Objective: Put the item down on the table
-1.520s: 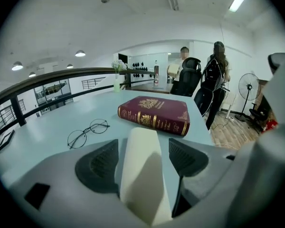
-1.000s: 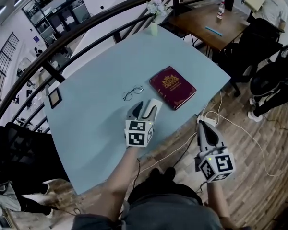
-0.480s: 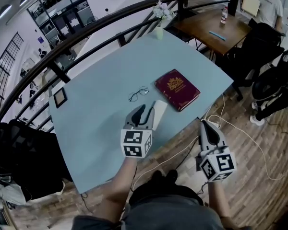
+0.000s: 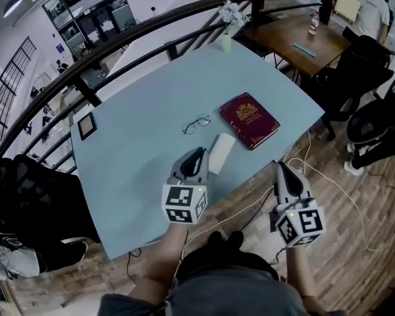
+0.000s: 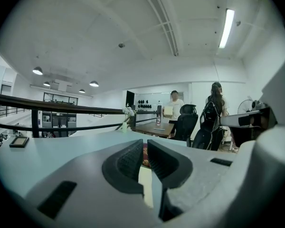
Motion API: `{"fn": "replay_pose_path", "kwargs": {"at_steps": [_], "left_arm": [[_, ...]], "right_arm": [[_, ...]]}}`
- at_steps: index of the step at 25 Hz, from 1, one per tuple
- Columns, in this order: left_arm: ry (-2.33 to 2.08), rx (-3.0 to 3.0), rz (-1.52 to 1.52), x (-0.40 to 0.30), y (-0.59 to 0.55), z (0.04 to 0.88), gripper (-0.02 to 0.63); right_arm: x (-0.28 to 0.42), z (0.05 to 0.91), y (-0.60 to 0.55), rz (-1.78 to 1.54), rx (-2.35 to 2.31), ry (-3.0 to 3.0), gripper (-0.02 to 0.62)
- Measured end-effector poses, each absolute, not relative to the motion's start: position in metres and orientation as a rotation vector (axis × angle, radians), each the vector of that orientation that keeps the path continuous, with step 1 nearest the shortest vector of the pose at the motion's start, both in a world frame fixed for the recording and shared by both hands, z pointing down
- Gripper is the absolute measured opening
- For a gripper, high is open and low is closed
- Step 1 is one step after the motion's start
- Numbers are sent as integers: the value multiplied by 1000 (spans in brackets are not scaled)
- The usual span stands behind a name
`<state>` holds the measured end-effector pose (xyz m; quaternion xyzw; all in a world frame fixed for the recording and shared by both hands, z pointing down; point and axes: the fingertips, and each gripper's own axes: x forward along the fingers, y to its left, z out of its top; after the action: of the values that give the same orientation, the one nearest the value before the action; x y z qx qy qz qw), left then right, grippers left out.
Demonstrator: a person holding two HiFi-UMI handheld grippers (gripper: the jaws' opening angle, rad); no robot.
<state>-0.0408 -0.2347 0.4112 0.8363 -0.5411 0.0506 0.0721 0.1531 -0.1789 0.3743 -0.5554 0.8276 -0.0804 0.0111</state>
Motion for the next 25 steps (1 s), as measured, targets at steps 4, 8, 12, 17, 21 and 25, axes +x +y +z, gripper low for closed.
{"fn": "replay_pose_path", "kwargs": {"at_steps": [4,8,12,17,21,25], "left_arm": [[-1641,2512,128,-46,-230,408,8],[-1644,2503,106,-49,-227,404,6],[-1645,2494,91,-52,-225,403,6],[-1647,2475,68,-56,-224,403,6],[-1644,2472,67,-56,-224,405,6],[-1637,2474,66,-54,-226,407,6]], "right_arm": [[148,374,-178,-247,-1721,2590,2],[147,372,-177,-235,-1720,2596,2],[142,372,-178,-213,-1715,2617,2],[141,373,-178,-208,-1719,2627,2],[142,374,-180,-214,-1726,2620,2],[144,375,-180,-219,-1732,2612,2]]}}
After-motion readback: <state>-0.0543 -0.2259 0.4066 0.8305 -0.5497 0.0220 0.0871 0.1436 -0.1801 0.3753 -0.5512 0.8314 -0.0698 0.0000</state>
